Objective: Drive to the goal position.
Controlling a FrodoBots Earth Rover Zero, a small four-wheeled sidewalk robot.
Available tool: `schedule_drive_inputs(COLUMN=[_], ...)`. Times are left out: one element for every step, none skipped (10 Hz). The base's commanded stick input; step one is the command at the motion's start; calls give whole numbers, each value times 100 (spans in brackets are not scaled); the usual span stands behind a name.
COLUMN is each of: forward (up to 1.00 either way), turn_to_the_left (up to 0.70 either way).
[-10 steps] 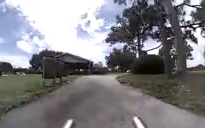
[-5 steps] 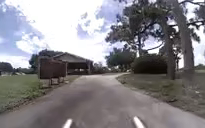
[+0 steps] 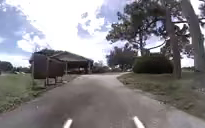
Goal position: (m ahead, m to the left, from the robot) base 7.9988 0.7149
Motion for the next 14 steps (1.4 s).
schedule_drive_inputs(forward=[70,70,70,70,70,70,70,70,70,70,70,70,70,70], turn_to_the_left=[0,0,0,0,0,0,0,0,0,0,0,0,0,0])
